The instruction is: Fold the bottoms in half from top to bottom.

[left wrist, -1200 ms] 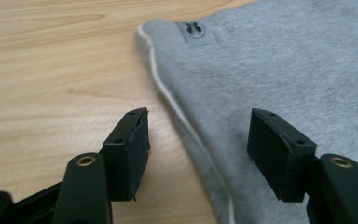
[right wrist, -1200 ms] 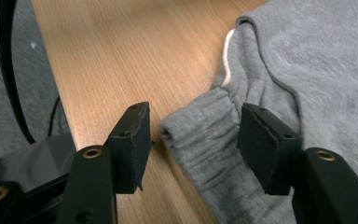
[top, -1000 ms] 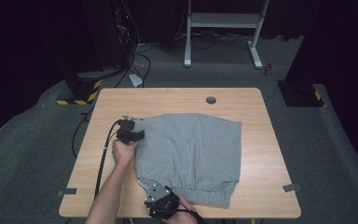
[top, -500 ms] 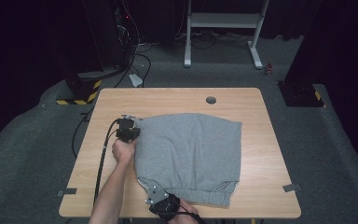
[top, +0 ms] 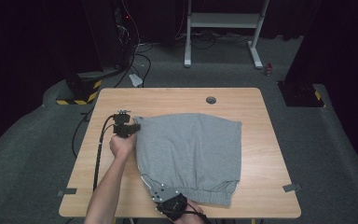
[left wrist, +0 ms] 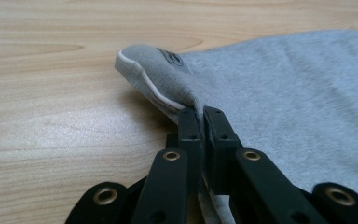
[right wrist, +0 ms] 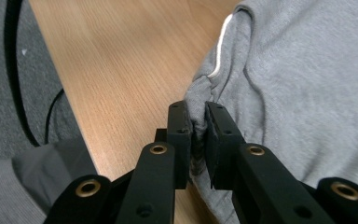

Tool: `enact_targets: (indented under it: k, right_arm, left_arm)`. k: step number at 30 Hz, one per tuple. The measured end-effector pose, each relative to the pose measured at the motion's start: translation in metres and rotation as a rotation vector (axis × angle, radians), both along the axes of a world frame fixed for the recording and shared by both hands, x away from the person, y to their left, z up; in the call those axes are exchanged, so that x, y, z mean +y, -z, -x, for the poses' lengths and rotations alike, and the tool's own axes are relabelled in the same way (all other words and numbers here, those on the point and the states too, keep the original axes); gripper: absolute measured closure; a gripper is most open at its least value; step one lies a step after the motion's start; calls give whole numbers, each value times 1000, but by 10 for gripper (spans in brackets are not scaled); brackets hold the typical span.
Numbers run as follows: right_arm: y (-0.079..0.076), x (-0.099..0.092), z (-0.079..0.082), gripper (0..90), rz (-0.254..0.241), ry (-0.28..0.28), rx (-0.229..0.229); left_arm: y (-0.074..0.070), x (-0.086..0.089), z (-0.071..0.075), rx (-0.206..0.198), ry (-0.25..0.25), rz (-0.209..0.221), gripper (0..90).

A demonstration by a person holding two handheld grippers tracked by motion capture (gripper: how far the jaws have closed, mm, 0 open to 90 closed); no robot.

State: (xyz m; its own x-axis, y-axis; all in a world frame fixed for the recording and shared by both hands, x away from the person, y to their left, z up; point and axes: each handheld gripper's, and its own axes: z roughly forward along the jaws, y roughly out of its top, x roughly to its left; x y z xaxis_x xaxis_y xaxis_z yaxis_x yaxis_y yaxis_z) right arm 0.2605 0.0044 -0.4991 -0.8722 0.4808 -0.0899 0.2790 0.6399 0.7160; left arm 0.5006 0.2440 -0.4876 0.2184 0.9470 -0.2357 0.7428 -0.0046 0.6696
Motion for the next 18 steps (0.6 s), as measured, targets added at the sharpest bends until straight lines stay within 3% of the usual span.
enact_targets:
  k: [6,9,18]
  right_arm:
    - [-5,-9,-2,815,-31,3,23]
    - [-5,-9,-3,815,-34,3,23]
    - [-13,-13,-4,817,-51,-10,34]
  left_arm:
    - [-11,5,3,-40,7,61,865]
    - [-13,7,4,-42,5,67,865]
    - [-38,11,9,-97,28,85,865]
